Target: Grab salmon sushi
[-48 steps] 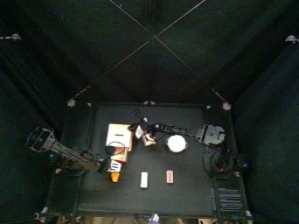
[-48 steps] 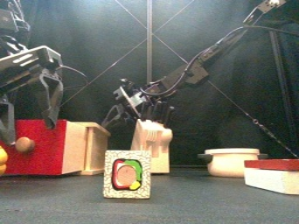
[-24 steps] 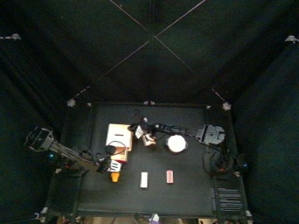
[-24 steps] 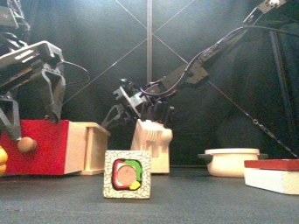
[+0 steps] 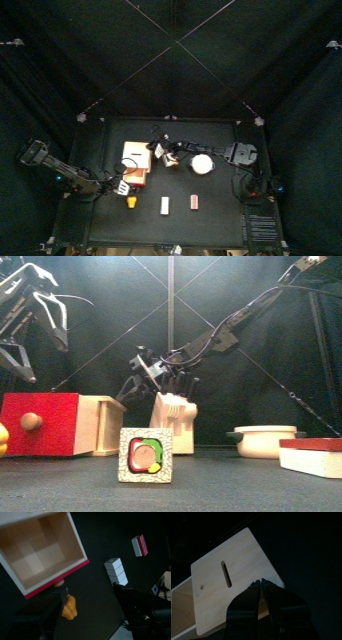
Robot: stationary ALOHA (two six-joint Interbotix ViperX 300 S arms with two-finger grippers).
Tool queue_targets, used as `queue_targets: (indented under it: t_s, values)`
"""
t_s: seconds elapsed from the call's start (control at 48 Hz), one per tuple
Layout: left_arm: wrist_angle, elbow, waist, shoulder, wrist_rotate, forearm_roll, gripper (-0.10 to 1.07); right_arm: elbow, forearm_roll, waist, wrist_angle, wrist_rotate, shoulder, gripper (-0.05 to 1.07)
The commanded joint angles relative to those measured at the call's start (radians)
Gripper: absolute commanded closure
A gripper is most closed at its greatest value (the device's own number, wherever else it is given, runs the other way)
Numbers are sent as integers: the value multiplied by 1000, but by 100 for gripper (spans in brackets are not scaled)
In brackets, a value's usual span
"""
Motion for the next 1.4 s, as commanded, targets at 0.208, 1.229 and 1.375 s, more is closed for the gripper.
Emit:
queue_targets:
  t_s: [0.208,1.229,1.375]
  values:
    - [-114,9,17,-34,14,235,-5,-12,8,-2,-9,2,-64,48]
    - [-295,160,235,-264,247,854,-5,416,558,353,158,12,-503,47]
    - [-324,153,290,-264,273,847,-5,488,701,459,364,5,-578,47]
